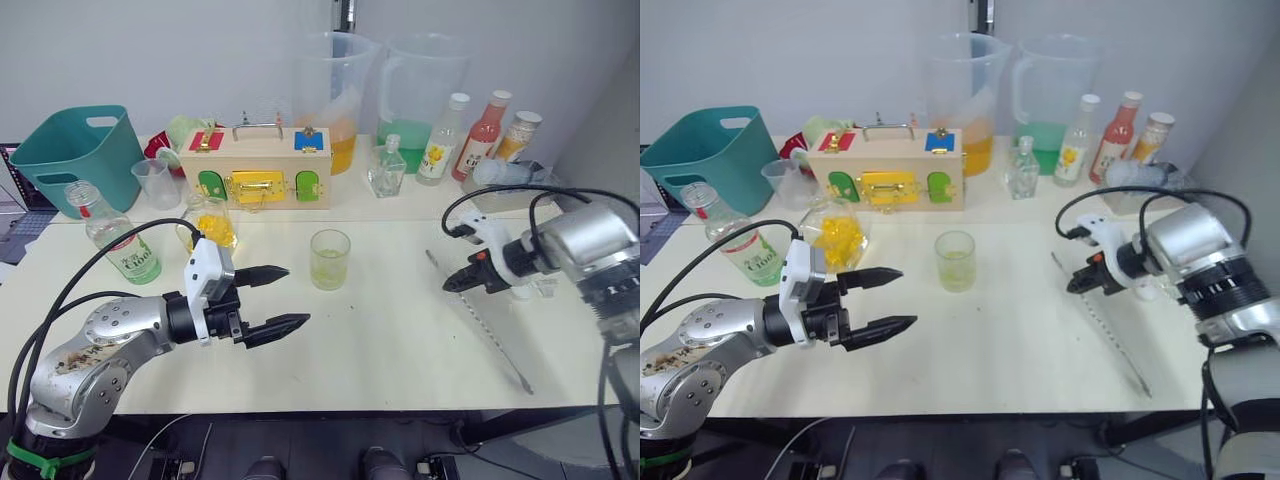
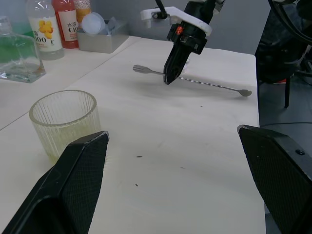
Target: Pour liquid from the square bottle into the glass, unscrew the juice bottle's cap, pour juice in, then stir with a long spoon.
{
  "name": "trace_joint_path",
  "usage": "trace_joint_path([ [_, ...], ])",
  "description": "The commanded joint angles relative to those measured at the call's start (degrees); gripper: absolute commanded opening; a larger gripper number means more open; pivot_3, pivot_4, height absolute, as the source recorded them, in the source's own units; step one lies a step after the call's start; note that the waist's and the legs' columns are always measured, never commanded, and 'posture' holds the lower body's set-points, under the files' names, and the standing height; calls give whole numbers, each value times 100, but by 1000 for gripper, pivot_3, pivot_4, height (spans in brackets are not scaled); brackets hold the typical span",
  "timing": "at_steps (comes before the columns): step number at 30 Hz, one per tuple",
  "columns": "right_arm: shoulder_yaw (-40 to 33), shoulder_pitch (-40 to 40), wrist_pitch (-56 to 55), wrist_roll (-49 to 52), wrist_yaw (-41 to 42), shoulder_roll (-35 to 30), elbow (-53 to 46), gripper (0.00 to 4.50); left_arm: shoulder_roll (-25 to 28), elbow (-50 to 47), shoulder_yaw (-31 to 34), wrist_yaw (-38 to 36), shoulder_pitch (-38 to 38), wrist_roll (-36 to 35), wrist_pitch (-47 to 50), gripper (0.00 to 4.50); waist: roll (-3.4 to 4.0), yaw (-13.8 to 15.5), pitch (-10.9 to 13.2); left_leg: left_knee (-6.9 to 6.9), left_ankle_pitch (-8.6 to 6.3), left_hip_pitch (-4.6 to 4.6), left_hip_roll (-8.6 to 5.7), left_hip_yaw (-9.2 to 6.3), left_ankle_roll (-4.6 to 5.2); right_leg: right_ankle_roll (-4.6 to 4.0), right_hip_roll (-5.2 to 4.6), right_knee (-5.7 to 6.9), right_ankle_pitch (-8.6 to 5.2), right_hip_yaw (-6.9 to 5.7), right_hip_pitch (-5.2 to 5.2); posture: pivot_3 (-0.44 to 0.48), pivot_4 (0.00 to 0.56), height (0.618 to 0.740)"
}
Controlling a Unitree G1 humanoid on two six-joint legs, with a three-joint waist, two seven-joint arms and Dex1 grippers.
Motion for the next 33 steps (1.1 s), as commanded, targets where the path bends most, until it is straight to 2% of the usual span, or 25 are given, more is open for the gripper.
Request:
trace_joint_path([
  [1, 9, -146, -482, -432, -22, 263, 468, 0, 43, -209, 36, 24, 96, 1, -86, 4492, 0, -2, 0, 0, 0, 2, 0, 0, 0, 0, 0, 1, 0, 0, 2, 0, 150, 740],
  [10, -117, -169, -1022, -1028, 126, 783, 1360, 0, 175, -259, 121, 8, 321, -21, -105, 4492, -1, -9, -1, 0, 1, 5, 0, -1, -2, -1, 0, 3, 2, 0, 3, 0, 150, 740],
  [16, -225, -208, -1096, -1229, 302, 729, 1352, 1961, 321, -81, 134, -180, 528, 183, -262, 4500, -1, -11, -1, 0, 2, 8, 0, -1, -3, -2, 1, 6, 2, 0, 3, 0, 150, 740],
  [20, -848, -354, -620, -862, 558, 396, 730, 3370, 479, 318, 274, -355, 647, 330, -365, 4500, 1, -3, 0, 0, 2, 3, 0, -1, -3, -2, 0, 7, 2, 0, 0, 0, 150, 740],
  [23, -981, -260, -506, -823, 584, 246, 383, 4322, 519, 459, 304, -464, 674, 397, -471, 4500, 1, 0, 0, 0, 2, 3, 0, -3, -3, -2, 0, 8, 2, -3, -1, 0, 150, 740],
  [24, -1005, -236, -481, -821, 576, 239, 334, 4443, 517, 468, 304, -478, 673, 404, -481, 4500, 0, -1, 0, 0, 1, 5, 0, -3, -3, -2, 1, 8, 2, -4, 1, 0, 150, 740],
  [28, -1073, -175, -412, -833, 557, 235, 213, 4443, 523, 494, 296, -501, 675, 411, -520, 4500, 0, -16, 0, 0, 1, 6, 1, -2, -3, -2, 1, 8, 2, -3, 1, 0, 150, 740],
  [32, -1874, 474, -690, -439, 698, -313, -516, 4443, 688, 1022, 465, -818, 807, 599, -780, 4500, 1, 18, 0, -1, 1, 4, -1, -4, -3, -2, -1, 12, 2, -4, 0, 0, 150, 740],
  [33, -3049, 1376, -1215, -87, 574, -118, -1276, 4443, 811, 1483, 649, -926, 949, 803, -1011, 4500, -6, 40, -4, -1, 1, 1, -2, -4, -3, -2, -2, 12, 2, -4, -1, 0, 150, 740],
])
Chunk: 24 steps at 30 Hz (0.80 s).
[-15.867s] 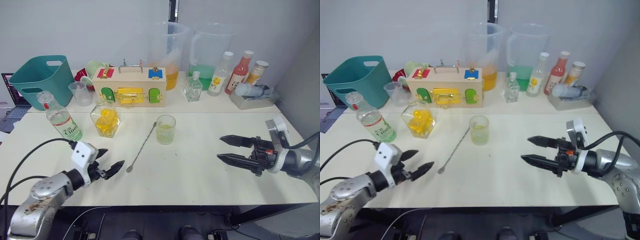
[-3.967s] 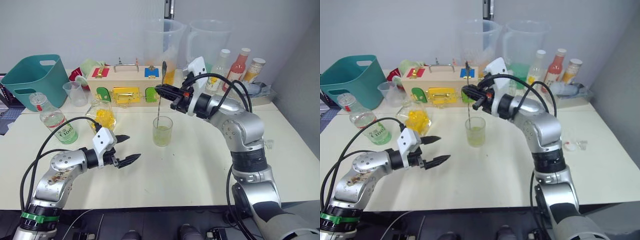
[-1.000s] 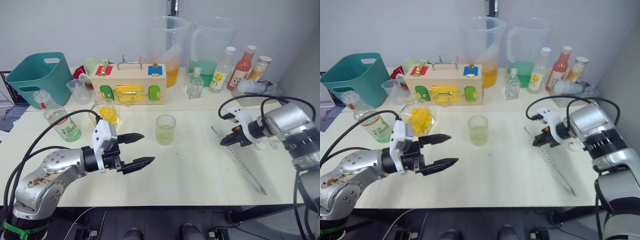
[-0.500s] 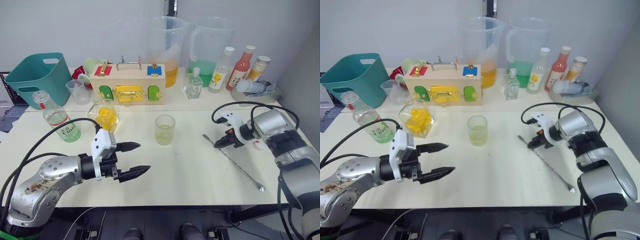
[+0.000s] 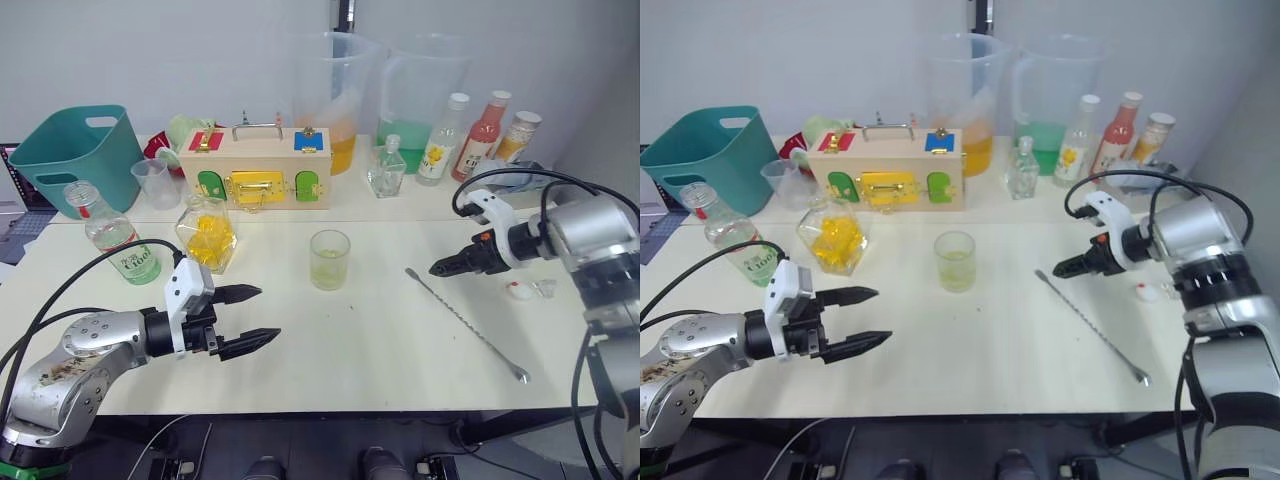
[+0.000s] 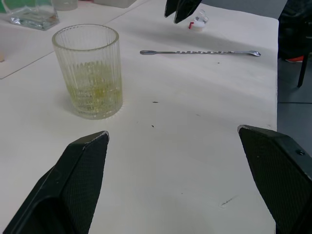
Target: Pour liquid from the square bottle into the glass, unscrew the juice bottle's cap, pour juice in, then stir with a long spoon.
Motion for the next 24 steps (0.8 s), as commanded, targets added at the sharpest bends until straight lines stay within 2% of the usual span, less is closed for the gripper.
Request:
trace_joint_path([
  [1, -2446, 1570, -1042, 761, -173, 140, -1653, 4443, 287, 868, 516, -314, 236, 432, -570, 4500, -27, 29, -16, -10, 0, 0, -1, -3, 0, 0, -1, -6, 0, -4, 1, 0, 150, 740],
  [2, -3246, 2303, -1635, 900, -329, 376, -2141, 4443, 323, 1254, 667, -315, 302, 611, -818, 4500, -29, 26, -18, -14, -2, 7, 5, -10, 4, -2, 5, -5, 1, -12, 7, 0, 150, 740],
  [3, -3723, 2771, -2029, 977, -446, 538, -2441, 4443, 336, 1499, 753, -311, 324, 724, -989, 4500, -29, 38, -18, -15, -3, 10, 6, -13, 4, -4, 6, -2, 2, -15, 12, 0, 150, 740],
  [5, -4110, 3282, -2458, 1037, -625, 755, -2632, 4443, 330, 1805, 838, -290, 337, 854, -1177, 4500, -27, 39, -17, -22, -3, 14, 4, -9, 4, -3, 3, -4, 1, -12, 12, 0, 150, 740],
  [8, -4290, 3589, -2746, 1185, -780, 847, -2716, 4443, 333, 1998, 864, -374, 364, 995, -1356, 4500, -23, 1, -14, -17, 2, 16, -8, 11, -3, 2, -14, -11, 4, 2, 13, 0, 150, 740],
  [9, -4462, 3931, -3117, 1144, -676, 858, -2493, 4443, 334, 2212, 1032, -363, 487, 1088, -1550, 4500, -24, -21, -14, -16, 5, 24, -6, 15, -7, 2, -13, -14, 4, 2, 19, 0, 150, 740],
  [13, -4820, 4714, -4047, 1123, -445, 861, -1975, 4443, 324, 2705, 1401, -311, 765, 1257, -1961, 4500, -35, -27, -20, -28, -5, 122, 15, 11, 7, -10, 8, -22, -12, -3, 119, 0, 150, 740],
  [24, -5078, 5385, -5441, 1141, -433, 836, -964, 4443, 176, 3264, 1816, -163, 1087, 1371, -2423, 4500, -33, -25, -20, -27, -5, 118, 12, 16, 7, -9, 4, -14, -18, 6, 110, 0, 150, 740],
])
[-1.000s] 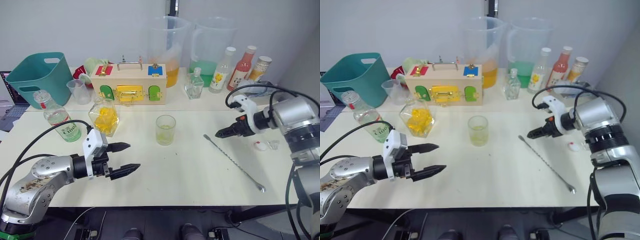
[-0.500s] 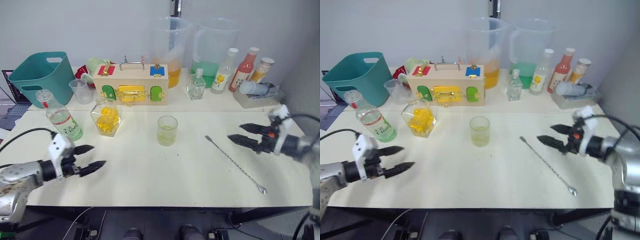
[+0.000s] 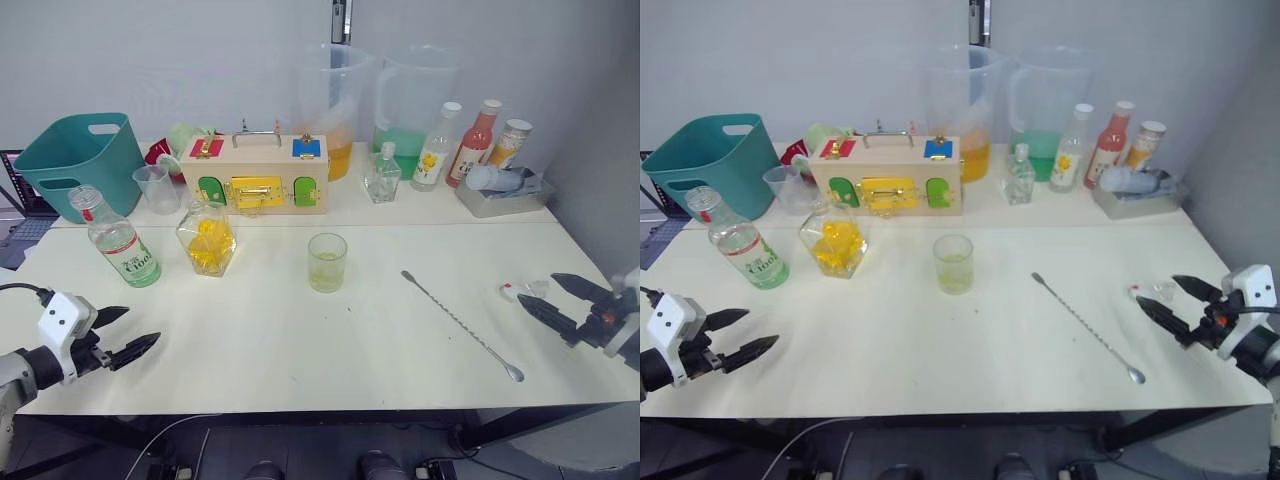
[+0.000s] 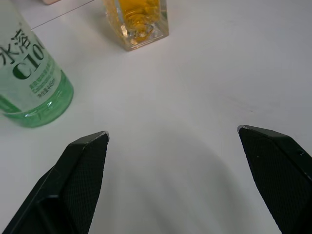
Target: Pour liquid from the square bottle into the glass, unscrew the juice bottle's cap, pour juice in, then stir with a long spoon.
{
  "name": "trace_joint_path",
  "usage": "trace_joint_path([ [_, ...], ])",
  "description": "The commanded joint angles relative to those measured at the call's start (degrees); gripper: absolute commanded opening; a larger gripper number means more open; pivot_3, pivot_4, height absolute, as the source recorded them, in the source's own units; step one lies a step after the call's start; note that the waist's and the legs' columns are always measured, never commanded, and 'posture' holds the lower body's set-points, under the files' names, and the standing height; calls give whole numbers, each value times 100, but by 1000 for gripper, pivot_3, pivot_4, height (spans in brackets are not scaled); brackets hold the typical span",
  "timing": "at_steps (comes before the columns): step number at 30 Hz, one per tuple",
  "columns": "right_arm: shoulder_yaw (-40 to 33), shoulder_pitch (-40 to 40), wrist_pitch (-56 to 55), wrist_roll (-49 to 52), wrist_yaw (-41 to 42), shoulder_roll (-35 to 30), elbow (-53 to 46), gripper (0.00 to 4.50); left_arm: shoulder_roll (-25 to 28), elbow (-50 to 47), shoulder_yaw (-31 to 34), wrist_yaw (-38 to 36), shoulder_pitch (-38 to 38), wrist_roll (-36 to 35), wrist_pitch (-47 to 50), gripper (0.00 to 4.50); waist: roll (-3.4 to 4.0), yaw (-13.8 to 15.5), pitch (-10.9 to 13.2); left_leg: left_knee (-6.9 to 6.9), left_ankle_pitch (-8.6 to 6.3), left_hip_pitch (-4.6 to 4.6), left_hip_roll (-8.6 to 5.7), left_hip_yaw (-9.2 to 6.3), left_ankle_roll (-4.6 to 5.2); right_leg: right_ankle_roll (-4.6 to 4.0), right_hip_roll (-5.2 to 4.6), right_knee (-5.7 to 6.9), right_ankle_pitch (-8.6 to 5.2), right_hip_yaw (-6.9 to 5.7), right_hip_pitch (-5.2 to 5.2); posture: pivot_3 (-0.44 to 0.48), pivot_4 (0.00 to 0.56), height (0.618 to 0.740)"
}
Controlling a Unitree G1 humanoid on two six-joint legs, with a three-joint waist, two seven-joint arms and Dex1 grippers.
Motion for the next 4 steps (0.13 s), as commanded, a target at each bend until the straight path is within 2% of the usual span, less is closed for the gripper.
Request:
trace_joint_path([
  [1, -165, 111, -348, 135, 59, -123, 102, 4443, -5, 16, 239, 49, 18, -35, -134, 4500, 0, 11, 0, 0, 0, -3, -2, 0, 0, 0, -1, 0, 0, 0, -2, 0, 150, 740],
  [4, -129, 135, -437, 175, 59, -151, 165, 4443, -8, 32, 235, 49, 23, -30, -158, 4500, 0, 8, 0, 0, 0, 0, -1, 0, 0, 0, 0, 0, 0, 0, 0, 0, 150, 740],
])
